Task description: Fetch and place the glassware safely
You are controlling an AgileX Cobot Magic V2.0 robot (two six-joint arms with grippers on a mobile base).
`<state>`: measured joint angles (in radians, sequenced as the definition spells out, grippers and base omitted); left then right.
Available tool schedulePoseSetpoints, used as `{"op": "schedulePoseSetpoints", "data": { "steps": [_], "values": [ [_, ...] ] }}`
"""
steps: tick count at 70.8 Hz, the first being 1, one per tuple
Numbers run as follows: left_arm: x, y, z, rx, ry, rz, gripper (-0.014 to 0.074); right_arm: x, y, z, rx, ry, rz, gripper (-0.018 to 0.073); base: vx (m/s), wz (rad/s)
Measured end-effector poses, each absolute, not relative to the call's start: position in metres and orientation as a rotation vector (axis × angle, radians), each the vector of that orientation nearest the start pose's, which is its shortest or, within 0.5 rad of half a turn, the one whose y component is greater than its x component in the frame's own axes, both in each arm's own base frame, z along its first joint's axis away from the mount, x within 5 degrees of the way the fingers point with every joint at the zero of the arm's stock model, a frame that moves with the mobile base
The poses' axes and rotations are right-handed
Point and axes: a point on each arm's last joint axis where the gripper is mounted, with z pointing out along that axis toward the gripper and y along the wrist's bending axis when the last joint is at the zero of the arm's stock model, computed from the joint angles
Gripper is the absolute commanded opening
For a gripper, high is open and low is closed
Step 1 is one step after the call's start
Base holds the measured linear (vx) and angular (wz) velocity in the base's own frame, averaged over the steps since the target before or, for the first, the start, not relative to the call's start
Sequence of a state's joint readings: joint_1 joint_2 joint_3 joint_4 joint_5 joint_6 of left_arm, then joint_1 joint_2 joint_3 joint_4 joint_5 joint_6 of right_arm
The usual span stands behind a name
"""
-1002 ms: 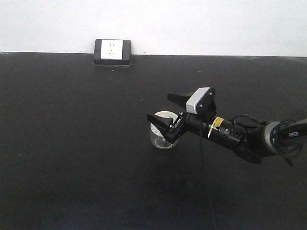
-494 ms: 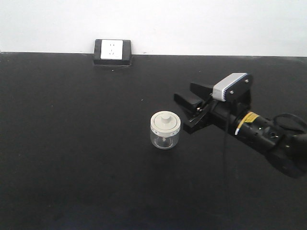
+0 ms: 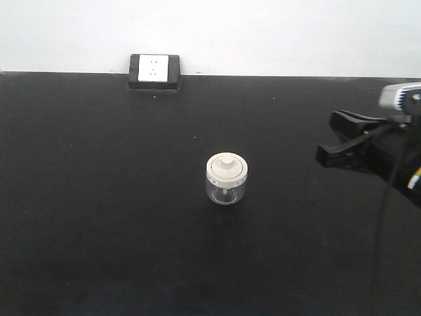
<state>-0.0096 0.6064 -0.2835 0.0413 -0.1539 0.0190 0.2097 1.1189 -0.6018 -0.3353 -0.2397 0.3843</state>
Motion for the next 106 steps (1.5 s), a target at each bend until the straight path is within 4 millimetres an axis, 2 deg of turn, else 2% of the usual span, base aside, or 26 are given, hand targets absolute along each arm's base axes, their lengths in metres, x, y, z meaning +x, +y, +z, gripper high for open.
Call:
{"op": "schedulePoseSetpoints", "data": {
  "steps": [31, 77, 87, 96, 106],
  "values": [
    [0.130, -0.002, 0.271, 0.062, 1.655, 0.033, -0.0007, 0.161, 0.031, 0.331, -0.097, 1.767, 0.168, -0.0003, 0.00, 0.00],
    [0.130, -0.002, 0.271, 0.062, 1.655, 0.033, -0.0007, 0.081, 0.004, 0.358, -0.079, 1.600, 0.028, -0.0003, 0.00, 0.00],
    [0.130, -0.002, 0.271, 0.062, 1.656, 0.033, -0.0007, 0.070, 0.002, 0.347, -0.079, 1.579, 0.027, -0.0003, 0.00, 0.00],
    [0.130, -0.002, 0.271, 0.062, 1.656, 0.033, -0.0007, 0.065, 0.001, 0.321, -0.081, 1.605, 0.028, -0.0003, 0.00, 0.00],
    [0.130, -0.002, 0.271, 0.062, 1.656, 0.033, -0.0007, 0.056, -0.001, 0.301, -0.072, 1.603, 0.042, -0.0003, 0.00, 0.00]
  ]
}}
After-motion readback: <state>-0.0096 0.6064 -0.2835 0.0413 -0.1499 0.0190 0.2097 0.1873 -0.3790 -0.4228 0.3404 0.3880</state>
